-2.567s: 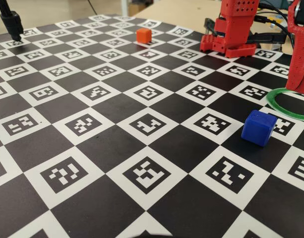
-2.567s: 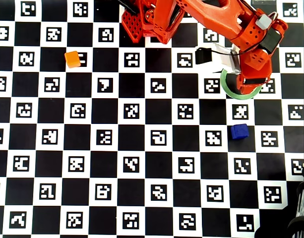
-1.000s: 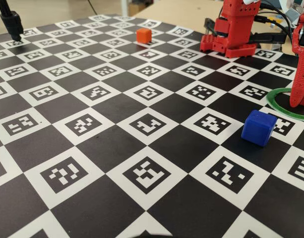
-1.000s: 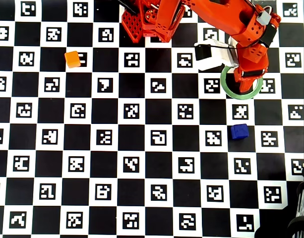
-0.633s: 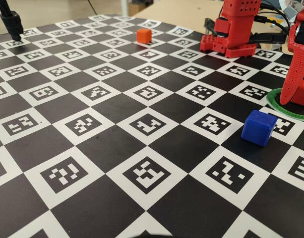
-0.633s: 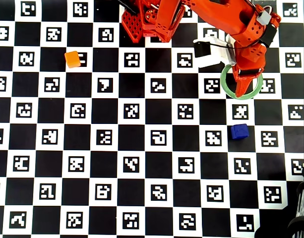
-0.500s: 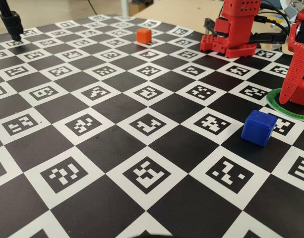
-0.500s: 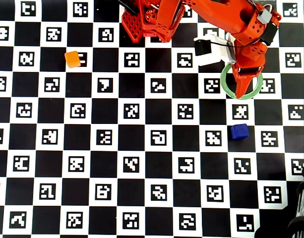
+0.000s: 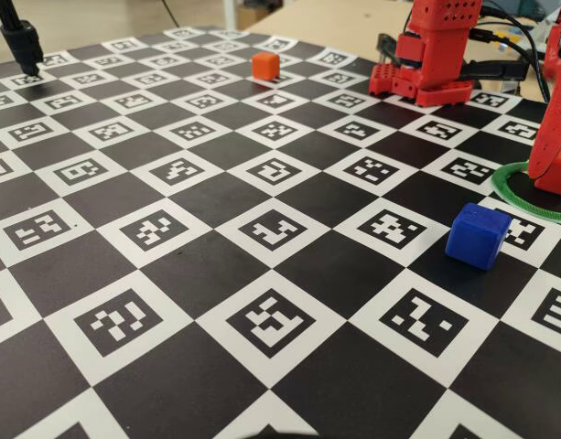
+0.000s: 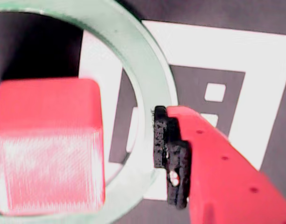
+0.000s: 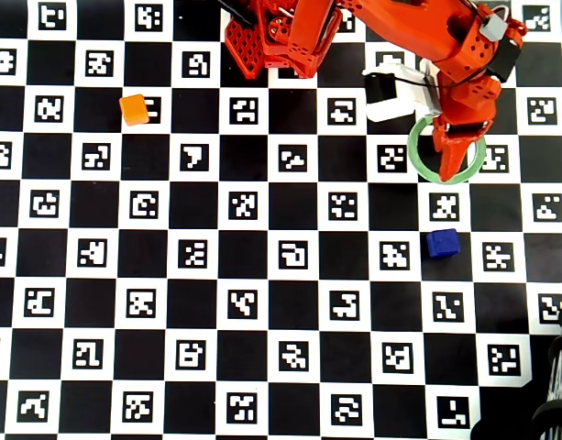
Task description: Grab the red cube then put it in the green circle then put the blue cube on top and finally the orange cube on top
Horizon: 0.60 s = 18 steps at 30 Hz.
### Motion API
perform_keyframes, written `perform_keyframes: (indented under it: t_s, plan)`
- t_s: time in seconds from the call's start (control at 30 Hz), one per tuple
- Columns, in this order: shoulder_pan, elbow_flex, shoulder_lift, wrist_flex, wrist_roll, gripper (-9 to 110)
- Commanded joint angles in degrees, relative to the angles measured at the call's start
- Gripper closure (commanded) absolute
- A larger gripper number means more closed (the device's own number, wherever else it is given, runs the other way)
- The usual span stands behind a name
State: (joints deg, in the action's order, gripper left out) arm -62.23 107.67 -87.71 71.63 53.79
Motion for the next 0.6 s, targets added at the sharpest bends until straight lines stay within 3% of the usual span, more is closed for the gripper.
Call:
perform_keyframes:
  t_s: [0.0,0.57]
  plan:
    - [-0.18,-5.8,-4.04,2.72,-1.41,49]
    - [5.27,-19.25,-4.13,16.26,-7.65,49]
